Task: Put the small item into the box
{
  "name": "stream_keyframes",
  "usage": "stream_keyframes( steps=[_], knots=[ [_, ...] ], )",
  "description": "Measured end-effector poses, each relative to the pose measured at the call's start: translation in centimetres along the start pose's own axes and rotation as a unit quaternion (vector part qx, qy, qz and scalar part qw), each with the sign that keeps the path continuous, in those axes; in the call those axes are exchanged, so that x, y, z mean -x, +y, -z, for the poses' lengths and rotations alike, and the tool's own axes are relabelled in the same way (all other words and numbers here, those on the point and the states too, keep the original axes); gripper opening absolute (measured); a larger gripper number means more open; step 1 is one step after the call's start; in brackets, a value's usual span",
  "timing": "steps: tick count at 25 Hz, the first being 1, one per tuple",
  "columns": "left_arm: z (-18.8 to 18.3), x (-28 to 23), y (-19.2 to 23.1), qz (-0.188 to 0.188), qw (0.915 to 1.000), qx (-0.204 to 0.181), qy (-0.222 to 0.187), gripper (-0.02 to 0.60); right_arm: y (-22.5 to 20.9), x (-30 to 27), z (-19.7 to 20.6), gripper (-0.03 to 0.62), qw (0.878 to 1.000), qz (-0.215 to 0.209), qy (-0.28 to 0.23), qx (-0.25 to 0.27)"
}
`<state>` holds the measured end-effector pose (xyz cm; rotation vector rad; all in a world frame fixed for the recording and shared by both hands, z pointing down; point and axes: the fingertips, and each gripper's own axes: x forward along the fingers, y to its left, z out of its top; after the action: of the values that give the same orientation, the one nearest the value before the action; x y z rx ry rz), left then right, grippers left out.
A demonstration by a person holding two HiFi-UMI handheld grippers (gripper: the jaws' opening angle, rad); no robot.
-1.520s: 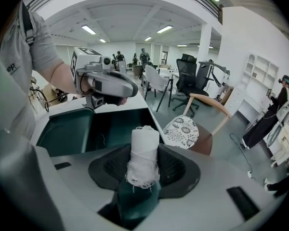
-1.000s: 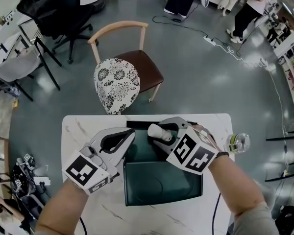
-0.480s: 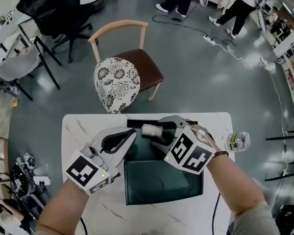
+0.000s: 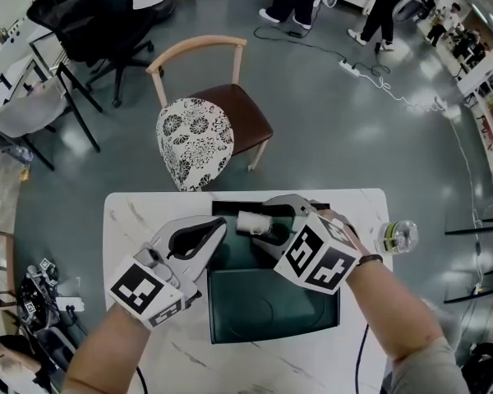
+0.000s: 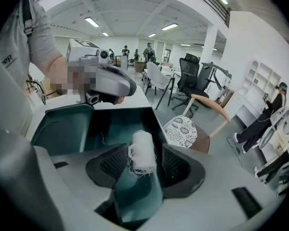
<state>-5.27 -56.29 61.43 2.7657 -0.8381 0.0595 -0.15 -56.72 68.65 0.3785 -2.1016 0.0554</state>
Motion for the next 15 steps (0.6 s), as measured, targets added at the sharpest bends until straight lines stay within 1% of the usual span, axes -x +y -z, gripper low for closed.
stream_keyframes(
  steps=[4, 7, 15],
  knots=[
    [-0.3, 0.0, -0.1, 0.001, 1.0000, -0.002, -0.002, 0.005, -0.2, 0.3, -0.3, 0.215, 1.000, 0.006, -0.009, -0.004],
    [-0.7, 0.2, 0.0, -0.001, 1.0000, -0.003, -0.004, 0.004, -0.5, 0.8, -0.8, 0.201, 1.000, 0.017, -0.020, -0.007],
    [-3.2, 0.8, -0.3, -0.004, 0.9998, -0.007, -0.019, 0.004, -1.6, 3.4, -1.8, 0.133, 0.998, 0.054, -0.038, -0.016]
  ],
)
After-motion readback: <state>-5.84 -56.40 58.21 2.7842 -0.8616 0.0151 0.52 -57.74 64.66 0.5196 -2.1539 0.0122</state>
